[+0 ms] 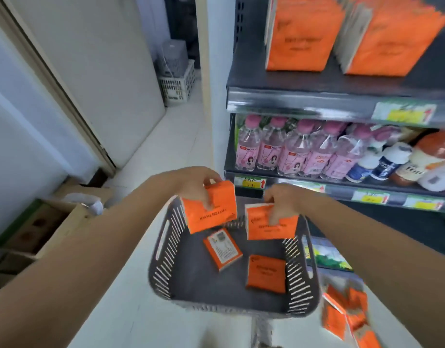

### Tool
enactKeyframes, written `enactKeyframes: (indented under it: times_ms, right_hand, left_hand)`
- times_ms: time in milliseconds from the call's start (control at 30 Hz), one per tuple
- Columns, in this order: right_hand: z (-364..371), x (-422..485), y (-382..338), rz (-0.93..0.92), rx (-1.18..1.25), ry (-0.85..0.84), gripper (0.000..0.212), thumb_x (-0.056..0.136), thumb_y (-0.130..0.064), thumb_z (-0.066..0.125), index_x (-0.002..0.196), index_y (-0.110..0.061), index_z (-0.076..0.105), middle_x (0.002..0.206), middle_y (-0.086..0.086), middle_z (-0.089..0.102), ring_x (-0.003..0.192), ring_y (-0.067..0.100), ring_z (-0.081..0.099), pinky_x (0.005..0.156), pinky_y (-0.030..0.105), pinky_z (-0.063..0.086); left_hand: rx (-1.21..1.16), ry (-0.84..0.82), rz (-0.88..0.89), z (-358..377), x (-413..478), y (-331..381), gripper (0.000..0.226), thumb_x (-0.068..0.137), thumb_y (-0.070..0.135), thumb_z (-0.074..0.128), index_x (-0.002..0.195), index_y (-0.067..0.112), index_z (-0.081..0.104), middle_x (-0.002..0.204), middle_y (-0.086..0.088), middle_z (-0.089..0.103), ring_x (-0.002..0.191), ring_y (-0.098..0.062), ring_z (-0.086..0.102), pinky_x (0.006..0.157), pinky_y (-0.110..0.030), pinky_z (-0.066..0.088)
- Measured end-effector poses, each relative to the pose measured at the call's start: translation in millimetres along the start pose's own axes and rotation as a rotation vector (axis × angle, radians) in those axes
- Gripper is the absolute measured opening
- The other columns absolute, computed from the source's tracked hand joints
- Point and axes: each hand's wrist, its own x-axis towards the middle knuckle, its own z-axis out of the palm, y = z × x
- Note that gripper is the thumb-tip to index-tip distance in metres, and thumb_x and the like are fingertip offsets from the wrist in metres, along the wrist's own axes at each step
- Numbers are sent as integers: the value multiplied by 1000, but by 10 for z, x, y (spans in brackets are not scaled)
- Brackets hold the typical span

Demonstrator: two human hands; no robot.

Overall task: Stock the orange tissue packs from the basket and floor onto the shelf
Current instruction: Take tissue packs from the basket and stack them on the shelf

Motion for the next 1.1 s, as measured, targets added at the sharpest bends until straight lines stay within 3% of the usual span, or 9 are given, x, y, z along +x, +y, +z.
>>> enactKeyframes:
  times_ms: [100, 200, 333, 500, 633, 733, 900, 1000, 1100]
  right_hand:
    - [-338, -399, -109, -3, -10, 94, 22, 63, -20, 75, 71, -17, 55, 77, -1, 51, 74, 19, 51, 61, 25, 41]
    - [-659, -864, -161, 37, -34, 195, 18, 65, -15, 70, 73, -11, 54, 73, 2, 50, 68, 19, 48, 57, 23, 36]
    - [-1082, -1498, -12, 129, -25, 353, 11, 68, -12, 67, 71, -10, 56, 63, 2, 47, 65, 22, 46, 50, 23, 30]
    - [-1529, -2138, 407, 251, -28, 553, 15, 67, -13, 66, 57, -14, 55, 59, 0, 49, 66, 22, 49, 51, 25, 35]
    - [-1818, -2460, 797, 272, -20, 694, 8, 73, -17, 65, 71, -10, 64, 63, 2, 53, 66, 21, 49, 54, 27, 36]
    - [-2018, -2581, 1138, 303, -28, 728, 14, 76, -19, 63, 65, -12, 59, 62, 2, 52, 59, 18, 46, 52, 26, 35]
    - [-2330, -2578, 1884, 356, -21, 736, 25, 72, -30, 58, 55, -14, 51, 62, 5, 53, 62, 22, 49, 58, 29, 40]
    - [-2536, -2514, 2376, 402, -62, 750, 28, 74, -27, 54, 55, -10, 44, 60, 6, 47, 60, 23, 44, 53, 27, 34]
    - [-2744, -2427, 2907, 419, -65, 760, 26, 77, -23, 54, 58, -9, 42, 63, 6, 47, 59, 21, 41, 53, 28, 32]
  left_hand:
    - [-20, -19, 141, -374, -340, 328, 87, 80, 18, 75, 148, 40, 24, 114, 3, 52, 101, -18, 55, 81, -27, 45]
    - [-43, 6, 268, -680, -642, 685, 81, 82, 15, 72, 145, 42, 30, 107, 9, 56, 98, -17, 59, 77, -26, 50]
    - [-146, 133, 425, -967, -869, 1087, 53, 65, 22, 79, 108, 33, 52, 97, 5, 61, 90, -21, 64, 75, -40, 57]
    - [-250, 305, 596, -1339, -1017, 1646, 40, 66, 7, 81, 83, 20, 47, 79, 0, 54, 67, -15, 48, 61, -31, 42]
    - [-272, 329, 656, -1583, -974, 2140, 26, 80, 8, 73, 96, 17, 55, 91, -4, 57, 75, -13, 54, 63, -22, 45]
    - [-271, 370, 612, -1692, -780, 2564, 29, 87, 23, 64, 116, 24, 62, 101, 2, 58, 87, -11, 56, 75, -27, 46]
    - [-365, 435, 577, -1906, -202, 3280, 18, 96, 19, 53, 98, 4, 61, 81, -10, 53, 69, -19, 51, 63, -31, 46]
    - [-627, 496, 531, -2113, 227, 3627, 21, 97, 9, 48, 115, 0, 54, 98, -14, 60, 84, -23, 61, 74, -38, 56]
    - [-798, 539, 460, -2351, 720, 3903, 40, 94, 10, 52, 131, 1, 41, 119, -12, 58, 96, -23, 62, 85, -38, 53]
